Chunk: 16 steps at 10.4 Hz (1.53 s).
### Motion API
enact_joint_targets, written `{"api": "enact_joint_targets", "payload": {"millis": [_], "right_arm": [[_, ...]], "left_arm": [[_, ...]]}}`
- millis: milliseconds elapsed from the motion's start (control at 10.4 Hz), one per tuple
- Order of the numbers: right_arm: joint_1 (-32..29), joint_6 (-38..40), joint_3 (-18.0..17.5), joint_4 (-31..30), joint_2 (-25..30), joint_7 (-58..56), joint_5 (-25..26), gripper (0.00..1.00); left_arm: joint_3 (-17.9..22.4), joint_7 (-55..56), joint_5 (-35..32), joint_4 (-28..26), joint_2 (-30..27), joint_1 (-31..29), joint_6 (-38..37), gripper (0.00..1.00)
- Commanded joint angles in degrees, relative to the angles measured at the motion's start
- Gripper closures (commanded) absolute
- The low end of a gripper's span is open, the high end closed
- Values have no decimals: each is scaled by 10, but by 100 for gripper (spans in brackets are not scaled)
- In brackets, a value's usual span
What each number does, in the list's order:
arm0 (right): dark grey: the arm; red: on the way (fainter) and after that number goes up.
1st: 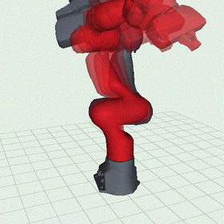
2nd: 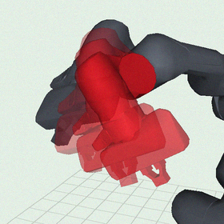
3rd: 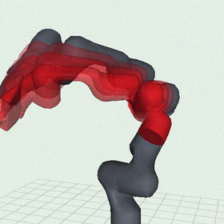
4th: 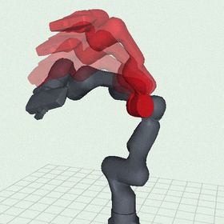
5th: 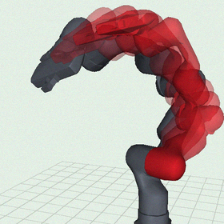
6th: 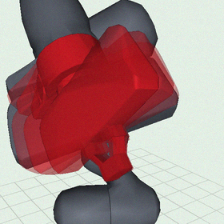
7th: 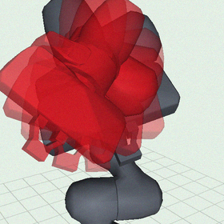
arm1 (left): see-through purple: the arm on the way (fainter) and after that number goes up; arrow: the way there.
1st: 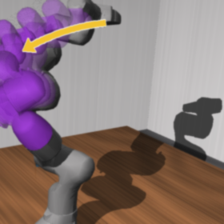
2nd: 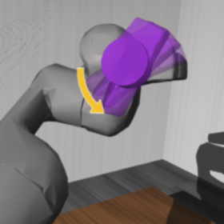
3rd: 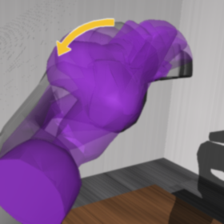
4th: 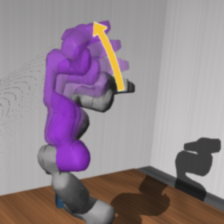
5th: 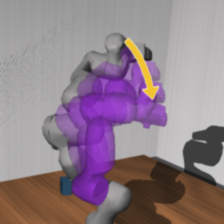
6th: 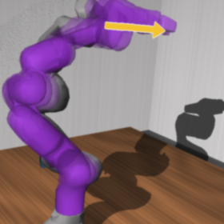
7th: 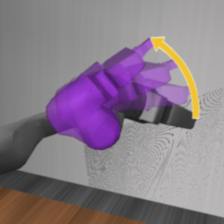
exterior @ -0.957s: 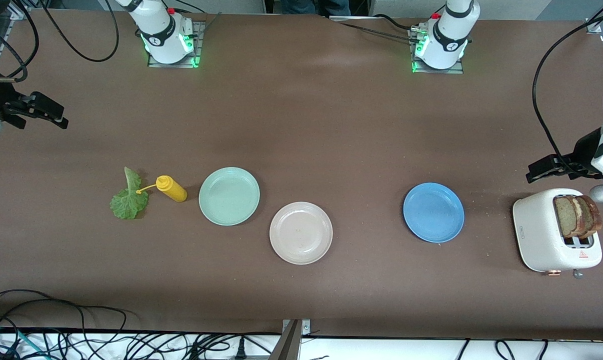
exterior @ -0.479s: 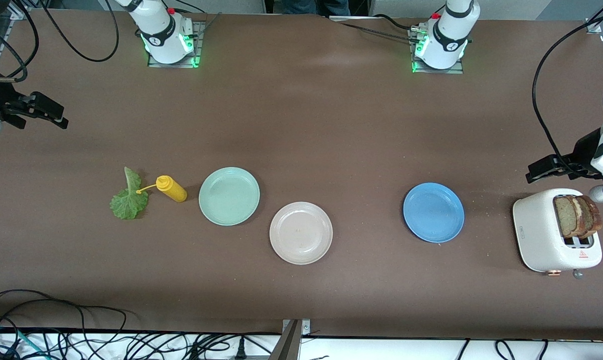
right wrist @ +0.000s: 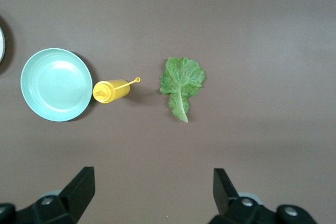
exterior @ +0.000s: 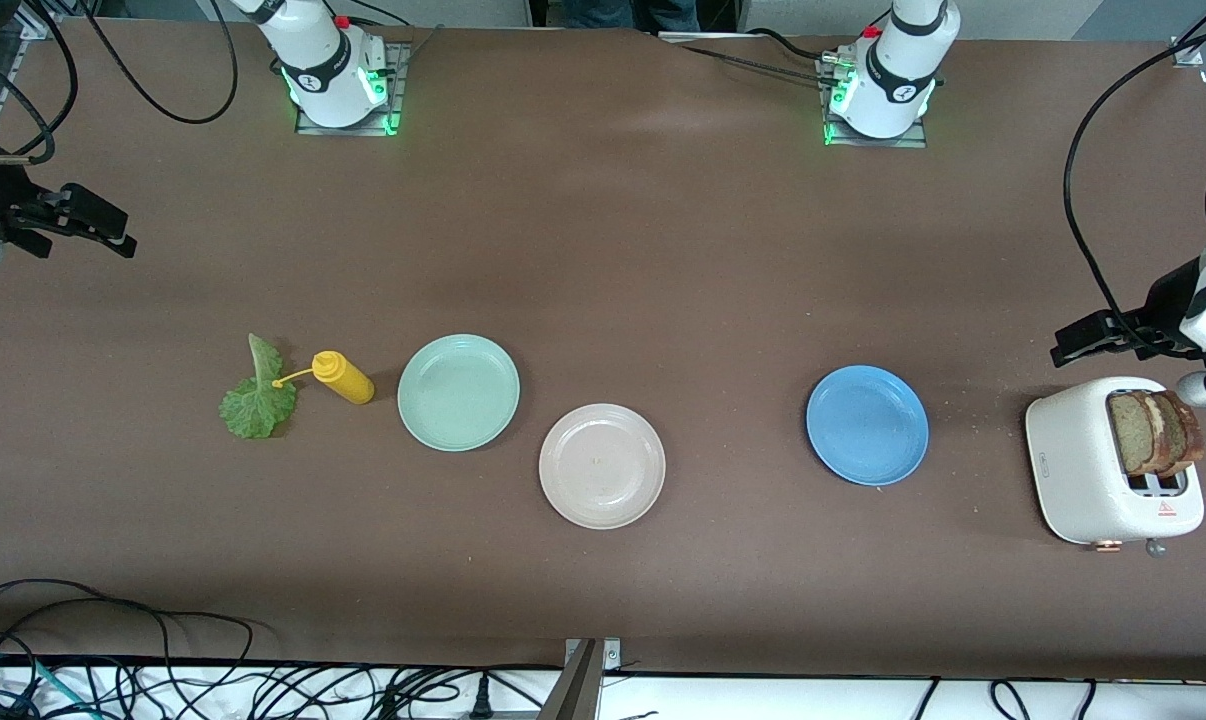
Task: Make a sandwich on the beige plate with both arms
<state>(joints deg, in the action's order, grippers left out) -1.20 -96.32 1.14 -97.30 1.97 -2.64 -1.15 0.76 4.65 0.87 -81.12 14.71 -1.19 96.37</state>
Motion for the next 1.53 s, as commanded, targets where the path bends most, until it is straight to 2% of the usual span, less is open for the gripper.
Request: {"api": "enact_joint_targets", "payload": {"millis": [0,1436], "right_arm": [[-1,10,1,13,-3,-4,-1,0],[1,10,-3,13,-2,0,-1,0]], "left_arm": [[-1,4,-17,2,-1,3,-3,0],[-1,5,-17,2,-1,7,-3,0]]}}
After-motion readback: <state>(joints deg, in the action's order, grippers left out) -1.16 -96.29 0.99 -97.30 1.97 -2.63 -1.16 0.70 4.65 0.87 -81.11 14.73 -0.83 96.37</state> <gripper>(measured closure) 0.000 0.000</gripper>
